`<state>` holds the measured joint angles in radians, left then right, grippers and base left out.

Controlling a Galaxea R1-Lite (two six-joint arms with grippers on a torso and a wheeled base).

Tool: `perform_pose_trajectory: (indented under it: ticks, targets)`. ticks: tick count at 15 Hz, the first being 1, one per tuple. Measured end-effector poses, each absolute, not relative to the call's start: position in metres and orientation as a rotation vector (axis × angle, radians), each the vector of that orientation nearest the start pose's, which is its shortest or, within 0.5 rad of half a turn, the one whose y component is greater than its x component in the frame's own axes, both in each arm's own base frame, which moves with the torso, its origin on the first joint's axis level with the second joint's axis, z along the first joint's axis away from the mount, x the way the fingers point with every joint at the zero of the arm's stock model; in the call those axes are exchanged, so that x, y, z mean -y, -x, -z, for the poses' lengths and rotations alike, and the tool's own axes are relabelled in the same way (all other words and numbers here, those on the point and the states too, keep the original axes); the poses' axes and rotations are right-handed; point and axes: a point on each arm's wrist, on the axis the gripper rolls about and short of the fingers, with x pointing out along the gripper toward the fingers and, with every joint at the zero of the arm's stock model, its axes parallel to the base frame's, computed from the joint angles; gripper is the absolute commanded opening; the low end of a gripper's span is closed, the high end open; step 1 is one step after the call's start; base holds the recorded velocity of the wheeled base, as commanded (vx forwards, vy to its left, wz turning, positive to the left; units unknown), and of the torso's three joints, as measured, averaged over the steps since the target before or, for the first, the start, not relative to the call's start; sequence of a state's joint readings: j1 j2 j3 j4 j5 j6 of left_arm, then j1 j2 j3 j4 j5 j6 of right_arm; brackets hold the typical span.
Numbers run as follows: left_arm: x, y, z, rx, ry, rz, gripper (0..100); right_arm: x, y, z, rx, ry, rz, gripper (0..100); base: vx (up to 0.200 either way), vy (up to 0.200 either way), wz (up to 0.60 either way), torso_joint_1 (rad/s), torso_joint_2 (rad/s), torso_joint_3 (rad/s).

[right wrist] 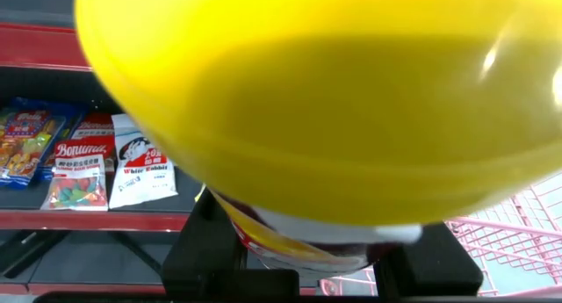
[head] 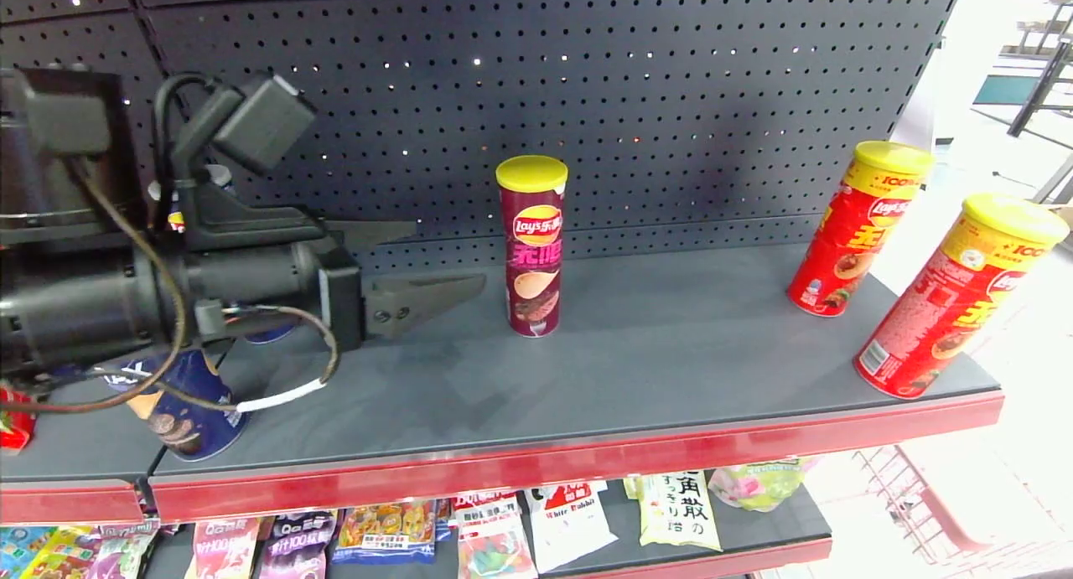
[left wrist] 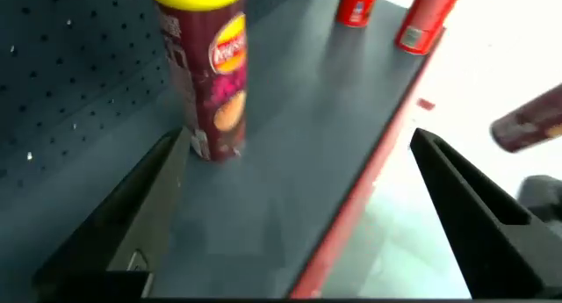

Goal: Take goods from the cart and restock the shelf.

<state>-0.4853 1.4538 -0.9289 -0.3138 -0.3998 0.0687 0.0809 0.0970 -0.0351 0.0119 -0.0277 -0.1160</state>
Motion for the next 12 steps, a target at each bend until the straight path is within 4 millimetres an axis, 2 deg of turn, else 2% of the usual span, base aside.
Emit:
perform_pose_trajectory:
  ticks: [4,6,12]
  targets:
    - [0.153,-0.267,-0.244,-0.206,-0.131,0.863,100,0.002,0.017,-0.086,-0.070,0.120,-0.055,0,0.000,0.000,0.00,0.000,0.00,0.000]
    - [0.157,-0.291,-0.236,-0.193,-0.209,0.833,100,0.002,0.017,-0.086,-0.070,0.119,-0.053,0,0.000,0.000,0.00,0.000,0.00,0.000]
    - [0.168,-0.326,-0.222,-0.204,-0.220,0.798,100,0.002,0.017,-0.086,-0.072,0.104,-0.052,0,0.000,0.000,0.00,0.000,0.00,0.000]
